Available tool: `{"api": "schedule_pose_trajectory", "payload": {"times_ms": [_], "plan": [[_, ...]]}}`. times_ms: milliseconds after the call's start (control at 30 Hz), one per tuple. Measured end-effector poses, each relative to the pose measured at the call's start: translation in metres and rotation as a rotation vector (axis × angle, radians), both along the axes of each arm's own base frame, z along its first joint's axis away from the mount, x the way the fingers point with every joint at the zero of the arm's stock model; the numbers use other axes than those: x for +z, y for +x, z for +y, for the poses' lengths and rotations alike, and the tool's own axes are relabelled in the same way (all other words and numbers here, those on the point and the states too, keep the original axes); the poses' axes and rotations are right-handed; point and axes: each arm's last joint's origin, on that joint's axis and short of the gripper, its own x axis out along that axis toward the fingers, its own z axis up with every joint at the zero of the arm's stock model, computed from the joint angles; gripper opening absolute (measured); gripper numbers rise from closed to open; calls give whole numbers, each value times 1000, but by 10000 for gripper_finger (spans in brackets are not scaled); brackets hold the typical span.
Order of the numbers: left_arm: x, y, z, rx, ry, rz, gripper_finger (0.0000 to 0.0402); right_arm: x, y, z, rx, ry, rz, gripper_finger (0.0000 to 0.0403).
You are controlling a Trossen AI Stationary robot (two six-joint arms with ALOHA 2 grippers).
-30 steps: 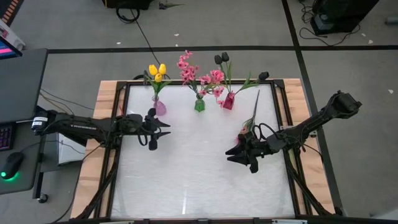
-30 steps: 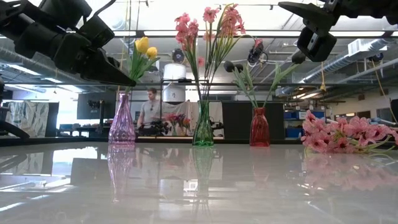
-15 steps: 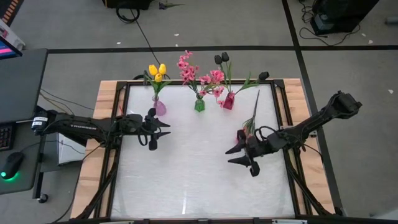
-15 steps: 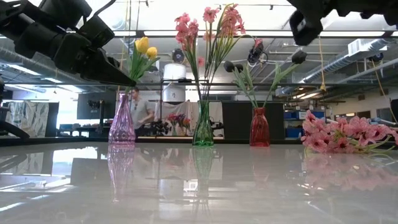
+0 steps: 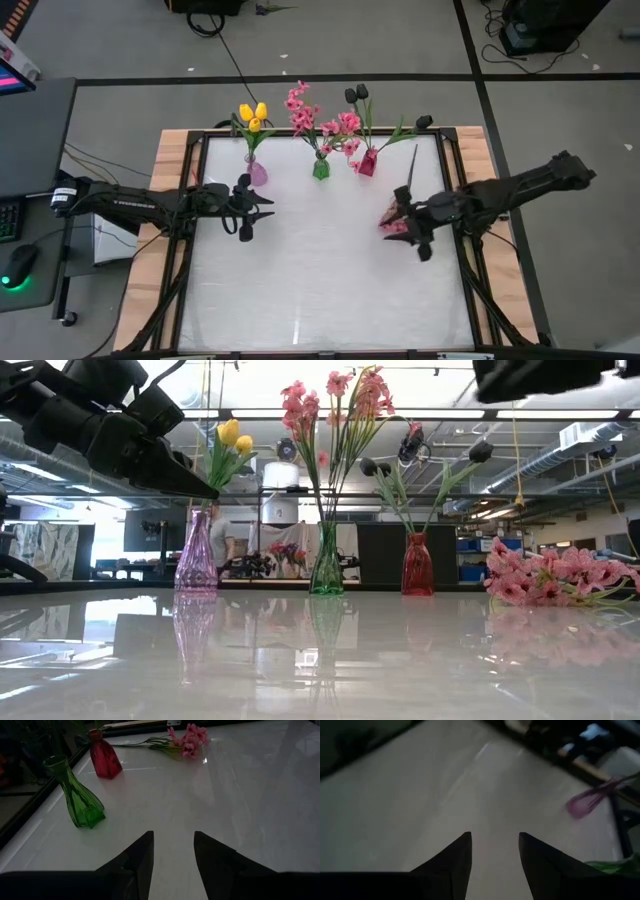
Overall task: Sort flowers into vase by color
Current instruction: Put the pink flower into the green vase
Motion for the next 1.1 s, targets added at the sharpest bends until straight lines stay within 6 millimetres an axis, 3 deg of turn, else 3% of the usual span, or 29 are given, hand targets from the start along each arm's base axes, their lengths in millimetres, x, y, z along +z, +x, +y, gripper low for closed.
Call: {"api": "schedule_pose_trajectory", "payload": {"times_ms": [200,500,633,833,1100], "plan": [[0,0,0,0,0,0,146,3,-40,-15,215,-119,176,172],[0,0,0,0,0,0,146,-1,-91,-23,469,-333,262,172],[0,0,0,0,0,0,146,-5,-100,-26,552,-473,307,172],[0,0,0,0,0,0,146,-6,-100,-34,519,-730,329,172],[0,0,0,0,0,1,146,-29,-89,-40,488,-709,344,172]]}}
